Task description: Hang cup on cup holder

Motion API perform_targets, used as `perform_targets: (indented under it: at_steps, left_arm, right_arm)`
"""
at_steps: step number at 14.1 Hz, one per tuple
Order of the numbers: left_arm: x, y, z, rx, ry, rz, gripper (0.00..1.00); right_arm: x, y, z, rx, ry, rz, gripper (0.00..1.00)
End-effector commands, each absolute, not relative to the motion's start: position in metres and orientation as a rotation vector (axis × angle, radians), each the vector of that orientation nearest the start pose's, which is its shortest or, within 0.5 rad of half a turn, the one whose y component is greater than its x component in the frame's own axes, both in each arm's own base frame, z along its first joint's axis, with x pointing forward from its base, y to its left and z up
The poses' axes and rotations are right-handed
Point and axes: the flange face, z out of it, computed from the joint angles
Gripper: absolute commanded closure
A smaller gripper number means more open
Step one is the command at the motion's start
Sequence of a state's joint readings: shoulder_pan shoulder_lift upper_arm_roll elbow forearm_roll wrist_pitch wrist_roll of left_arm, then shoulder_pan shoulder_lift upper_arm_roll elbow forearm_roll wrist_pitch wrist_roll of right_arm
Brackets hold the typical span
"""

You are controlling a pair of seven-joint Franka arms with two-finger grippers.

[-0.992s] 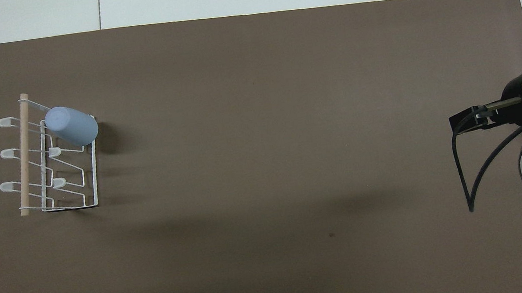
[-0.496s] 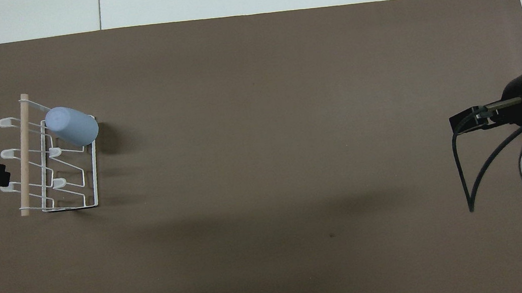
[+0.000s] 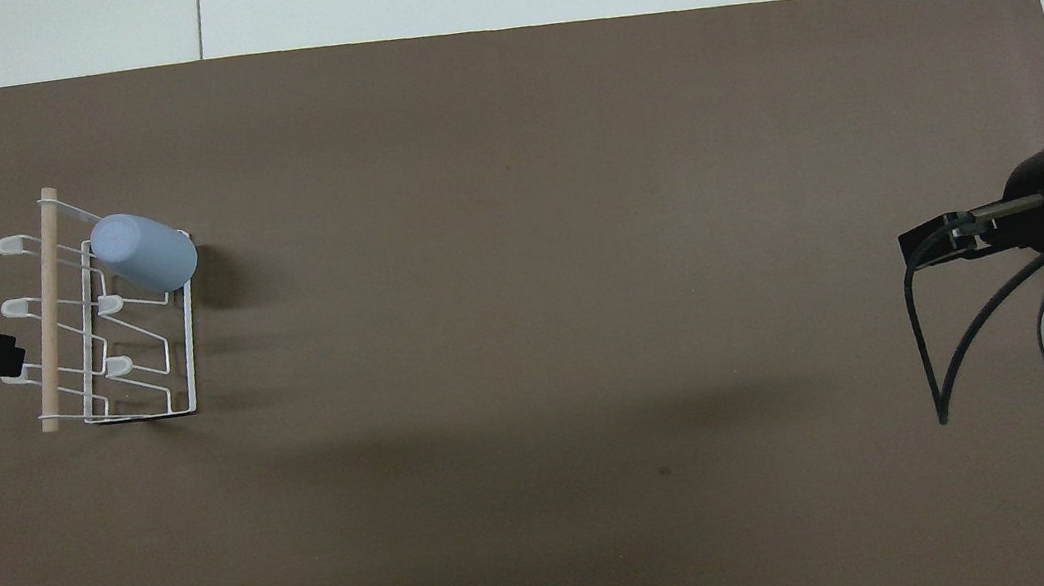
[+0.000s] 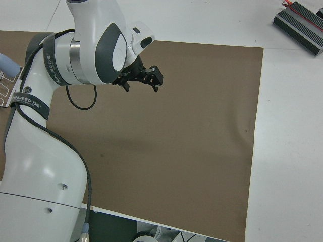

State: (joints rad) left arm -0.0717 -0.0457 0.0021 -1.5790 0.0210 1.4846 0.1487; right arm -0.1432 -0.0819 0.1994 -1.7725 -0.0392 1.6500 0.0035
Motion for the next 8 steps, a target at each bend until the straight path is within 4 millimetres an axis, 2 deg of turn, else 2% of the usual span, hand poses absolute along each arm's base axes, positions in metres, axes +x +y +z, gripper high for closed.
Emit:
perform_targets:
  at_steps: [1, 8]
  left_arm:
    - [0.5201, -0.032, 0.637, -3.124, 0.194, 0.043, 0.0]
    - [0.5193, -0.0313, 0.6359, -3.125, 0.191, 0.046, 0.0]
  right_arm:
    - [0.5259, 0.0264, 0.5807, -3.175, -0.108, 0.056, 0.0]
    - [0.5259, 0.0264, 0.5807, -3.175, -0.108, 0.056, 0.0]
